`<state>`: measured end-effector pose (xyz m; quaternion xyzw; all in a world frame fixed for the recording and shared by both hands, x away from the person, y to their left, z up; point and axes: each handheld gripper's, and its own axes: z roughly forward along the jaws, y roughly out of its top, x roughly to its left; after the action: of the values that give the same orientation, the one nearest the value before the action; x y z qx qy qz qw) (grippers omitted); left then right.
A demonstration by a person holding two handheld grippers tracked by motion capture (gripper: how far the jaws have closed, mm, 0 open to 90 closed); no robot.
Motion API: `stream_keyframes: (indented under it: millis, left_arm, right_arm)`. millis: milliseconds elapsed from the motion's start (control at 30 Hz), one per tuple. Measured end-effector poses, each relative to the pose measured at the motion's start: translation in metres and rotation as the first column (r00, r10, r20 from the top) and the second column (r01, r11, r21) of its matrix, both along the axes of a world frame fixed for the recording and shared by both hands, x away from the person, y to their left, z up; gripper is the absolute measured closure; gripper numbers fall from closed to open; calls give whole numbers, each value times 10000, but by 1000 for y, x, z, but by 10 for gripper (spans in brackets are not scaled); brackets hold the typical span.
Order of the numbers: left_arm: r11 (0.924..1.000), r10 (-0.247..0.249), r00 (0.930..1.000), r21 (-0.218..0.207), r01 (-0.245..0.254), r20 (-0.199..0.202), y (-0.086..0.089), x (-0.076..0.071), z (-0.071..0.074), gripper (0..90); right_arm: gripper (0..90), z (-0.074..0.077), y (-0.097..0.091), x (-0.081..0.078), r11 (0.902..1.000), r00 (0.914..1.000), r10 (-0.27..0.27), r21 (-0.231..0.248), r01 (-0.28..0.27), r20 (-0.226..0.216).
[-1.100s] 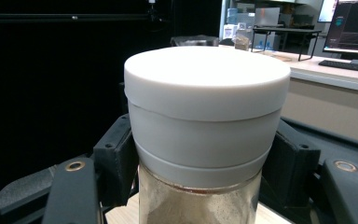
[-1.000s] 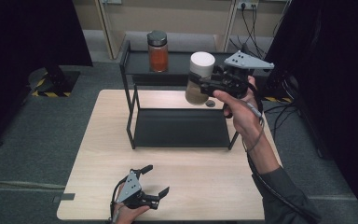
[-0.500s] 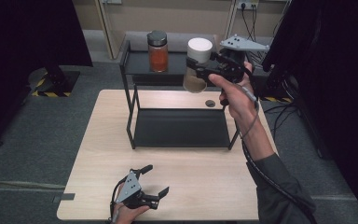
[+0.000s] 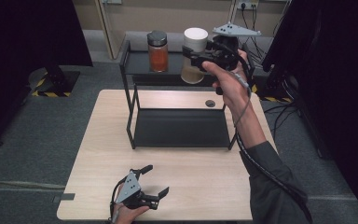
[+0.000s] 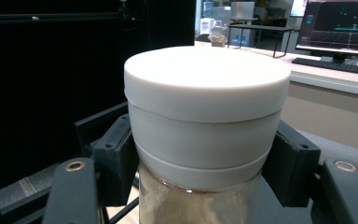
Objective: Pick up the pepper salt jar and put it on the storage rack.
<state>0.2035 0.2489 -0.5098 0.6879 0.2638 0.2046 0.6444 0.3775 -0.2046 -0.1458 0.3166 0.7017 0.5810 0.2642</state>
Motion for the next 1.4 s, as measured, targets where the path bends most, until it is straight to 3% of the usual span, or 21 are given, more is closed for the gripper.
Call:
stream_keyframes:
  millis: [667,1400]
  left_arm:
    - [10000,-89,10000,-12,89,37,-1,-1,0,18]
    - [9999,-102,9999,-24,102,43,-1,-1,0,18]
  right_arm:
    - [354,7,26,26,9928,9932,-1163,-274,1163,27]
    - [354,-8,38,43,9847,9850,-1726,-266,1724,-66]
